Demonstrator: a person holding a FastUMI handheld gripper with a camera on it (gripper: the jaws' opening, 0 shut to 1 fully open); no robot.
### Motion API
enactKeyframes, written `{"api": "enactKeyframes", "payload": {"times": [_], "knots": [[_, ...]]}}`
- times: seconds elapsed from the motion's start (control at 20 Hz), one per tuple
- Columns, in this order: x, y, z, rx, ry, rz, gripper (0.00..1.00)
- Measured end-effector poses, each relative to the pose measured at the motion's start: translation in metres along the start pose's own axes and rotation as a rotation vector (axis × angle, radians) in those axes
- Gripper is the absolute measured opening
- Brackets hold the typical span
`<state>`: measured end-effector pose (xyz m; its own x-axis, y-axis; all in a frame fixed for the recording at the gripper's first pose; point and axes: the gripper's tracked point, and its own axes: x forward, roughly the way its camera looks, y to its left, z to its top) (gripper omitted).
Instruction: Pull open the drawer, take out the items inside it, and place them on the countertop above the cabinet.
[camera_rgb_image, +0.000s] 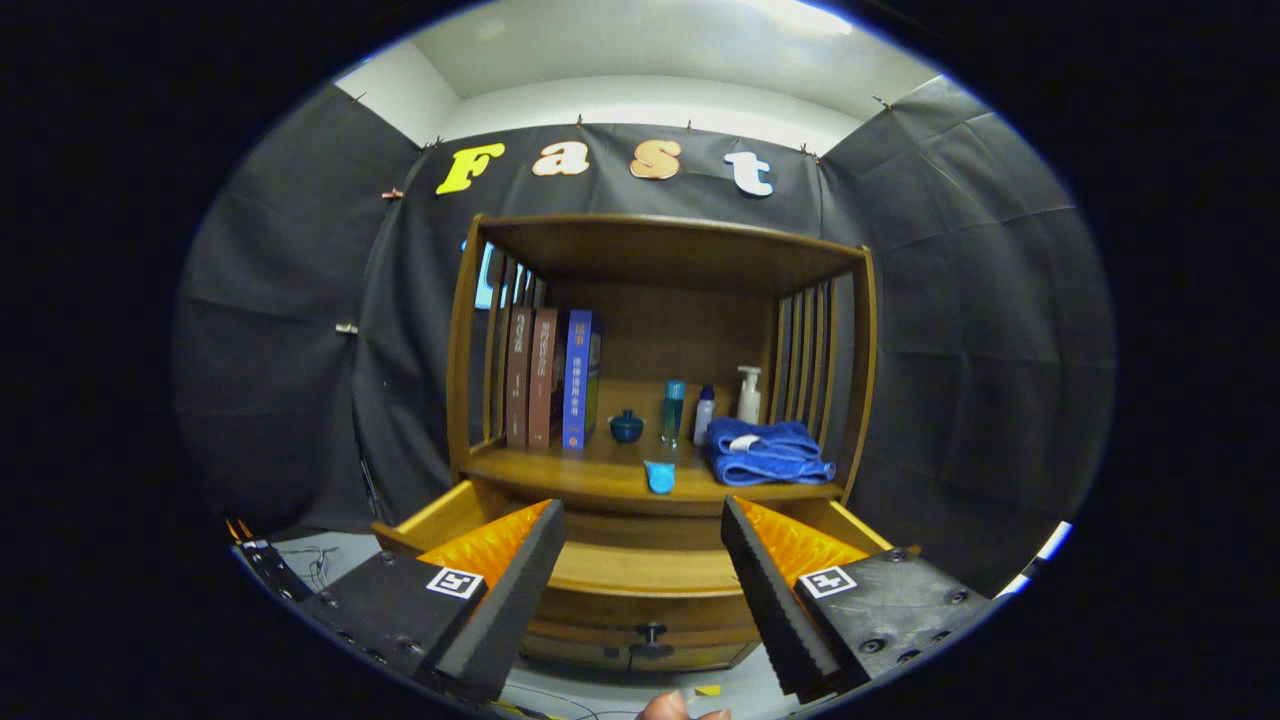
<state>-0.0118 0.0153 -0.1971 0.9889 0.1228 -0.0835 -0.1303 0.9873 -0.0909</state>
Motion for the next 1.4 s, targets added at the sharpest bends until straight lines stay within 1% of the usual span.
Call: {"api": "enactKeyframes", "payload": {"times": [0.15, 0.2, 0.35, 0.55, 0.7, 0.85, 1.15, 1.4], "knots": [[0.003, -0.001, -0.045, 0.017, 0.068, -0.011, 0.99], [0.005, -0.003, -0.051, 0.025, 0.089, -0.016, 0.99], [0.011, -0.007, -0.092, 0.032, 0.152, -0.032, 0.99], [0.028, -0.012, -0.126, 0.031, 0.193, -0.044, 0.99], [0.039, -0.010, -0.133, 0.018, 0.171, -0.033, 1.00], [0.037, -0.010, -0.132, 0.009, 0.126, -0.036, 0.99], [0.041, -0.008, -0.126, 0.034, 0.104, -0.035, 0.99], [0.067, -0.008, -0.119, 0.027, 0.089, -0.034, 0.99]]}}
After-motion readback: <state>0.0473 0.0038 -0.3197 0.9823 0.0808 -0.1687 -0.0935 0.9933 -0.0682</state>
